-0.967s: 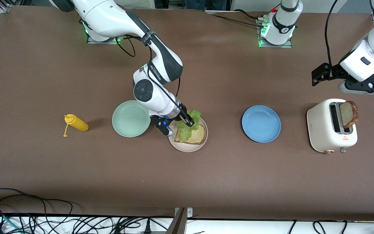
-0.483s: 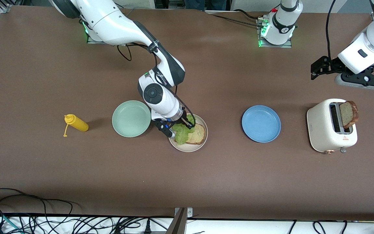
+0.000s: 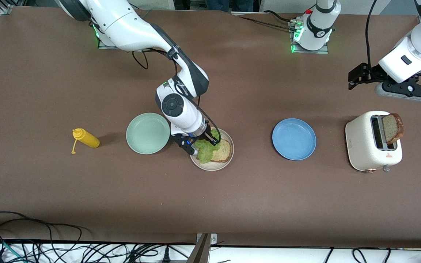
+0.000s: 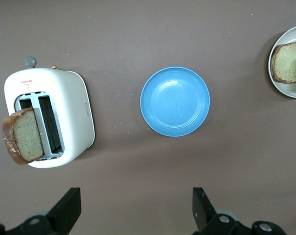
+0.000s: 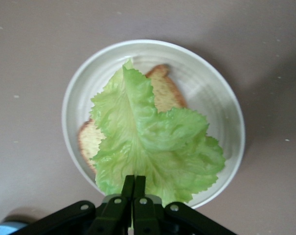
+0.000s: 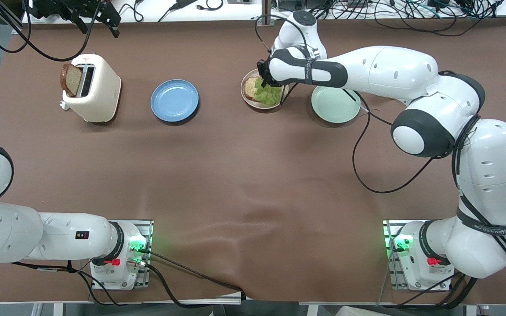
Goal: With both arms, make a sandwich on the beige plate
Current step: 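Lower the lettuce onto the bread and open the right gripper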
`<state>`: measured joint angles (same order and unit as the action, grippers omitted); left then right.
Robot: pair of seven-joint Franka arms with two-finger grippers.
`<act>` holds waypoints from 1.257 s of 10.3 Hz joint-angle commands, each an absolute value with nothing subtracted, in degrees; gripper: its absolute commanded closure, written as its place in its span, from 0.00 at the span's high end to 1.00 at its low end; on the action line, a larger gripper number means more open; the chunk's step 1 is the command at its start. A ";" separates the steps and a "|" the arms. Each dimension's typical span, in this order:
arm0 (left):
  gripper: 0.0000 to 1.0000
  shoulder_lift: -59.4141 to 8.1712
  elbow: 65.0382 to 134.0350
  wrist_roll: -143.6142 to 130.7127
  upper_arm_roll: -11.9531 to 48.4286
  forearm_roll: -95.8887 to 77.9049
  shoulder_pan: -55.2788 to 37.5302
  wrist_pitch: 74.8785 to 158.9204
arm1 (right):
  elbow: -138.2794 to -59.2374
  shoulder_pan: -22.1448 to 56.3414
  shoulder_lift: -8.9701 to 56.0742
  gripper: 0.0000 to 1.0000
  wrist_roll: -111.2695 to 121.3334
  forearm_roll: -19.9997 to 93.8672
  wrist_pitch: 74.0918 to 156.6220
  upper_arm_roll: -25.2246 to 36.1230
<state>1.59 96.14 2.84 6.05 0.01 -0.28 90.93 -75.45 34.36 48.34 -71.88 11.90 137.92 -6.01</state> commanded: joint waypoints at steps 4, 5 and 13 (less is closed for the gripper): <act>1.00 1.05 95.01 4.31 5.45 -0.97 0.09 90.26 | -73.74 35.33 52.12 0.00 -72.95 10.64 146.16 -6.06; 1.00 0.97 95.01 4.48 5.28 -0.97 0.17 90.26 | -74.00 35.42 52.12 0.00 -72.95 10.55 146.16 -6.06; 1.00 0.97 95.01 4.75 5.27 -1.14 0.70 90.09 | -73.48 34.54 46.26 0.92 -72.60 10.37 133.66 -4.41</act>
<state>1.36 96.09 2.99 5.34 0.01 0.21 90.91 -73.43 35.11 50.35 -71.88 11.59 140.78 -5.43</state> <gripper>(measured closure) 0.000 0.295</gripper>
